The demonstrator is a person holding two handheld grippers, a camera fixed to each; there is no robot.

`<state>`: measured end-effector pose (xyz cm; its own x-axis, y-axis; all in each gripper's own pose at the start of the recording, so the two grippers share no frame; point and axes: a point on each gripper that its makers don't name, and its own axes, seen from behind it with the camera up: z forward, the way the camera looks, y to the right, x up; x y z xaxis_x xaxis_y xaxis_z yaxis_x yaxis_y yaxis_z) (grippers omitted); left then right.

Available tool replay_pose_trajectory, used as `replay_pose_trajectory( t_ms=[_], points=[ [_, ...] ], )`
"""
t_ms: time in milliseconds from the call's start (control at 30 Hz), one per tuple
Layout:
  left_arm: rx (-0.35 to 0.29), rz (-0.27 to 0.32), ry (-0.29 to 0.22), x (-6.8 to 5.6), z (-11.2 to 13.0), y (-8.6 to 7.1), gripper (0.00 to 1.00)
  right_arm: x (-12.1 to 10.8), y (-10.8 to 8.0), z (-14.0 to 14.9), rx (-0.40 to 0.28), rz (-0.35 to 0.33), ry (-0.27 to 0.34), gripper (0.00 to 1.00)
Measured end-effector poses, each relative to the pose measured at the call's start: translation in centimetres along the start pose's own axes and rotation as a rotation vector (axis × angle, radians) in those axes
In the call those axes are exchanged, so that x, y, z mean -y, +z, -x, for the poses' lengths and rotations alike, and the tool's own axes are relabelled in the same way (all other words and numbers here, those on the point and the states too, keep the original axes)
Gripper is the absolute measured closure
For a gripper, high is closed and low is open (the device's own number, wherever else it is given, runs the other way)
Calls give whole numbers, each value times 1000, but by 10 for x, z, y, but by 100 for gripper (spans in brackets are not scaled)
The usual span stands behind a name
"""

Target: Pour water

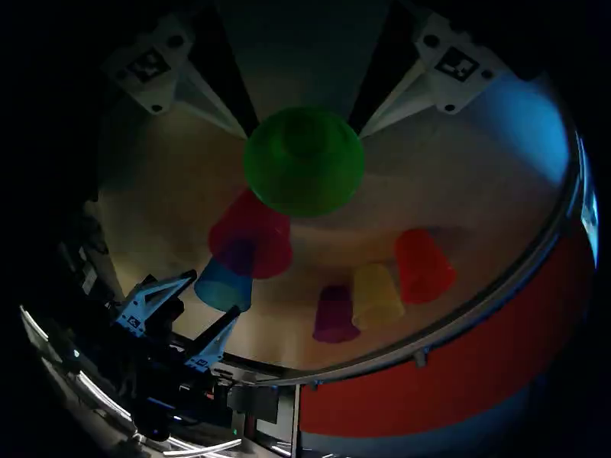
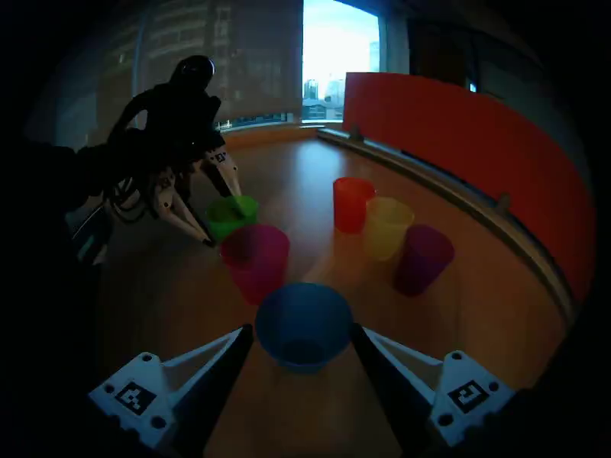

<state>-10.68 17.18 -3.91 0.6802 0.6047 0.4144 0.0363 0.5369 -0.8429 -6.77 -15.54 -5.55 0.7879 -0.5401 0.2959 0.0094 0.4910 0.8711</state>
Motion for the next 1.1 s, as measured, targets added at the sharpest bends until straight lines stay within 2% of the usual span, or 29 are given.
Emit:
replay_pose_trajectory(
  t_ms=[400, 600, 900, 1100],
  points=[
    [22, -54, 21, 4, 17, -23, 16, 0, -14, 1, -13, 22, -3, 0],
    [-9, -95, -15, 10, 21, -48, 17, 4, -27, -3, -40, 50, -1, 0],
    [-128, -204, -52, 17, 11, -95, 17, 5, -55, -15, -131, 141, 39, 0],
    [-289, -339, -136, 31, -4, -135, 17, -1, -81, -26, -240, 256, 98, 0]
  ],
)
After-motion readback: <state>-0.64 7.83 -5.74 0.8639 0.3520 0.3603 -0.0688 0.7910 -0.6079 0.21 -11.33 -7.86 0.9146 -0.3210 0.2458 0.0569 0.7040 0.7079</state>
